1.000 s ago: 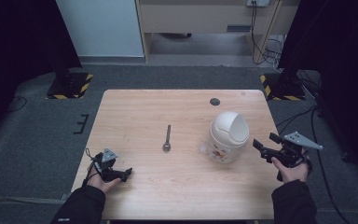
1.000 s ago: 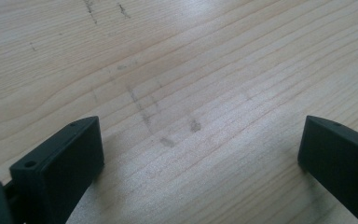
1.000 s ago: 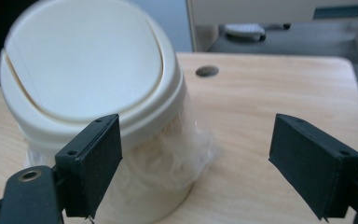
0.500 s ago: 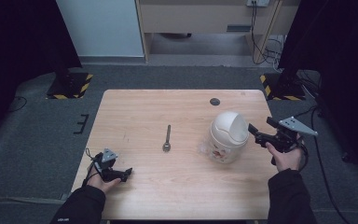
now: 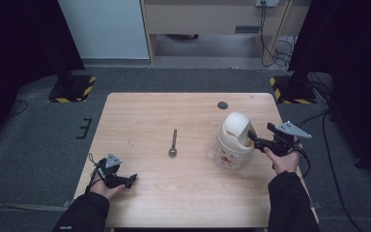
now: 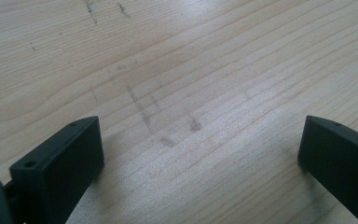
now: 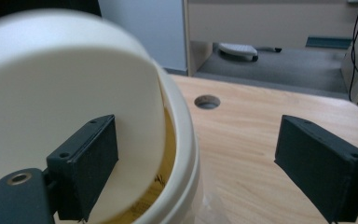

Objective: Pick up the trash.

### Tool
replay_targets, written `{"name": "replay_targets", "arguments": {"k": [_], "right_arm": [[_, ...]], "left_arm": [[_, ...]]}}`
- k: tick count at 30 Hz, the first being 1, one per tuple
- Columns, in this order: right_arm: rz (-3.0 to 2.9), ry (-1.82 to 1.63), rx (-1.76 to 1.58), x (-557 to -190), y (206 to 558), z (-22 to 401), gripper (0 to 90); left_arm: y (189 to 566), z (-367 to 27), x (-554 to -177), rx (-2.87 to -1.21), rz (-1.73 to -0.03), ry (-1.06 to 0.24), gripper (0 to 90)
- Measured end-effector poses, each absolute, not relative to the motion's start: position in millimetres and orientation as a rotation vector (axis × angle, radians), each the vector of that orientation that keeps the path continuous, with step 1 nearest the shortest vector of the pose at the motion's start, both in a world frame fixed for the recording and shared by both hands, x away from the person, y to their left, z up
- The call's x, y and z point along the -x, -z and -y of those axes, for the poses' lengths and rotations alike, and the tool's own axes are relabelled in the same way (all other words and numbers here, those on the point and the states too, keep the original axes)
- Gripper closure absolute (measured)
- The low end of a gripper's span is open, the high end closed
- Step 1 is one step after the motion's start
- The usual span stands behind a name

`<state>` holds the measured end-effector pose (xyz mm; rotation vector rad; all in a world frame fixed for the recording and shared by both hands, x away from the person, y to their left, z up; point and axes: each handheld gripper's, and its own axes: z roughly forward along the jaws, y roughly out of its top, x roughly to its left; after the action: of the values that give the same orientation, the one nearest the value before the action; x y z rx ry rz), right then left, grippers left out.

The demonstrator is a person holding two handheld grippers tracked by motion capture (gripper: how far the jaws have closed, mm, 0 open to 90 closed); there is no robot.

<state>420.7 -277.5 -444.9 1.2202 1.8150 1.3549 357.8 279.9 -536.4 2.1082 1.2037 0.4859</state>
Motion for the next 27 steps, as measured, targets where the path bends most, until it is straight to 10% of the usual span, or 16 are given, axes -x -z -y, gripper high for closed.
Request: {"name": "replay_targets", "arguments": {"k": [27], "right_arm": [[-1.75, -1.368, -1.263, -389.1, 437.5, 305.5, 13.0]], "left_arm": [[514.1, -283.1, -356.8, -2.067, -1.216, -0.464, 14.3]]}}
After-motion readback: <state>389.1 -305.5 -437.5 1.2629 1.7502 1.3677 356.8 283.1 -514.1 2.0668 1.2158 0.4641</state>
